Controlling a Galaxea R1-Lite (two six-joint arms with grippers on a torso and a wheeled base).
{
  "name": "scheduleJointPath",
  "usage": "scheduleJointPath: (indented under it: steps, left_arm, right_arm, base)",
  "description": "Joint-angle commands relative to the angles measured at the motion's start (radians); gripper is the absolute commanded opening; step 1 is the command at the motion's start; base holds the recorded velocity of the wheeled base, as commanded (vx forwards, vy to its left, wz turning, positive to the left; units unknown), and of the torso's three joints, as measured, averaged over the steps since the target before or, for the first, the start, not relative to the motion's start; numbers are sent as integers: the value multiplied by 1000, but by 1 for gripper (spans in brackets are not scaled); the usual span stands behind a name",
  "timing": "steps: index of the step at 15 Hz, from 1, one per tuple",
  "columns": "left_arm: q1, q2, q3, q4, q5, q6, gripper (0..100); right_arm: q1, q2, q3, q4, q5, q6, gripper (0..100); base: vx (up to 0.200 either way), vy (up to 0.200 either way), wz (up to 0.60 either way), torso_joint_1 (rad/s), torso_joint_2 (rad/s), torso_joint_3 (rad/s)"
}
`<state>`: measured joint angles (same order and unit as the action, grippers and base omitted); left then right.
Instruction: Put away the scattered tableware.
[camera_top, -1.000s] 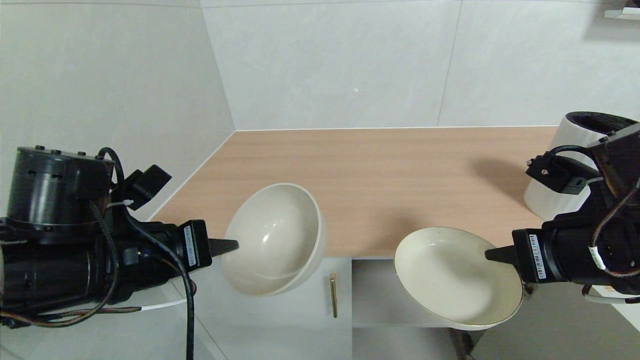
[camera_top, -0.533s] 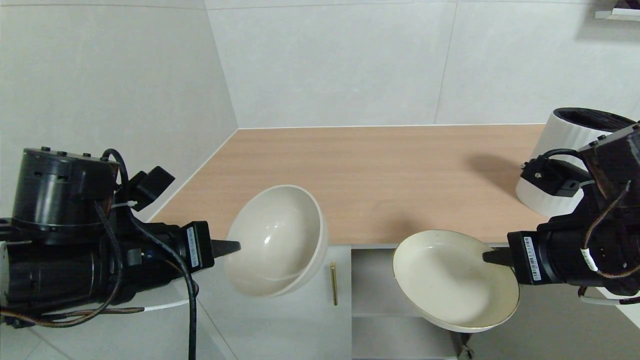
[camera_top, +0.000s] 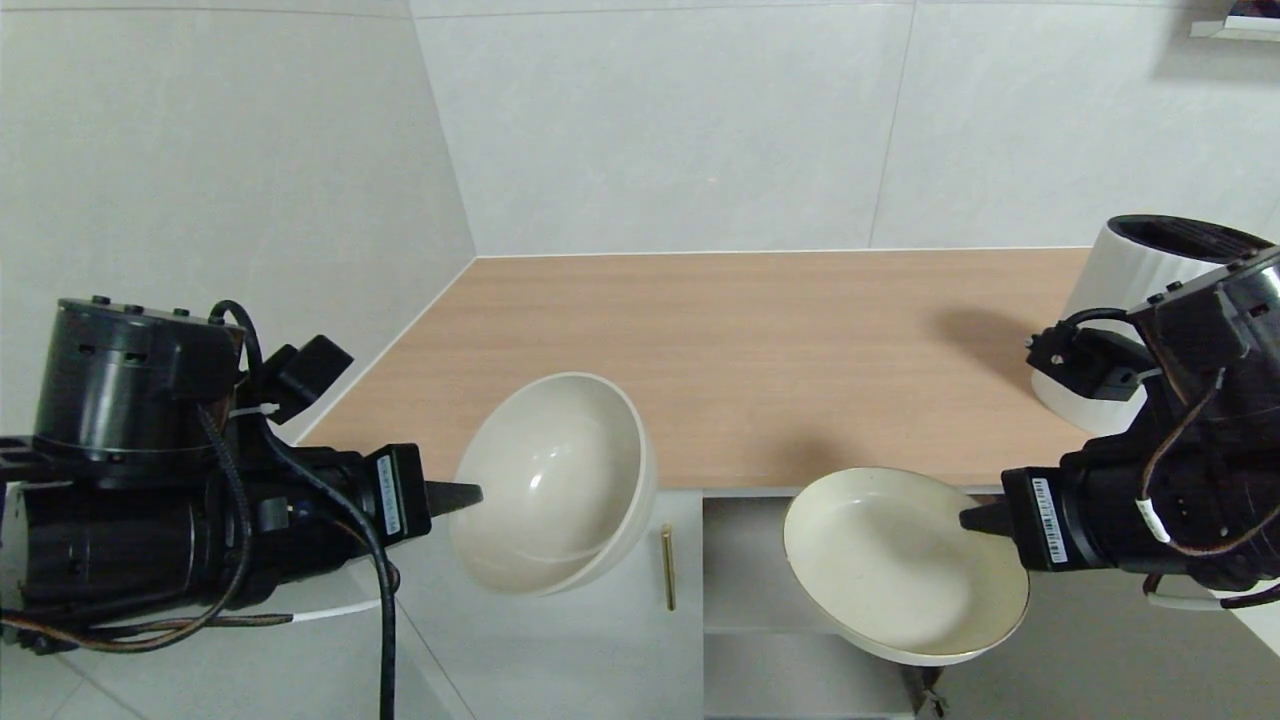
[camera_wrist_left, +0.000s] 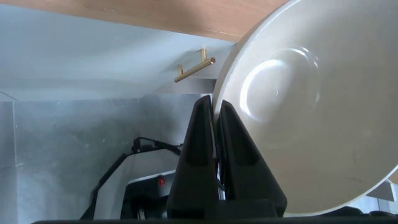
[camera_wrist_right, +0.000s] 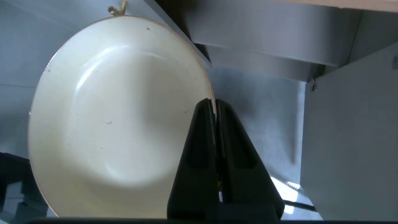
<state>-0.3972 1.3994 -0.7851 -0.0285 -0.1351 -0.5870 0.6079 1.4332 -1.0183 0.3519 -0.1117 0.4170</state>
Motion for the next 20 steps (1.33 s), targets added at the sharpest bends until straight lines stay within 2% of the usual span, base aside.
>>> scheduleJointPath:
  steps: [1,6,20]
  left_arm:
    - [0,6,0,-1,-1,0,0]
    - [0,17,4,-2,0,0,0]
    - [-2,24,7,-4,-1,0,0]
  right_arm:
    - [0,10,1,1,0,0,0]
    - [0,15,6,-1,0,0,0]
    - [-7,27,6,-1,0,0,0]
  base:
    - [0,0,0,0,0,0]
    - [0,0,0,-150,363,200]
    - [0,0,0,-167,467,296]
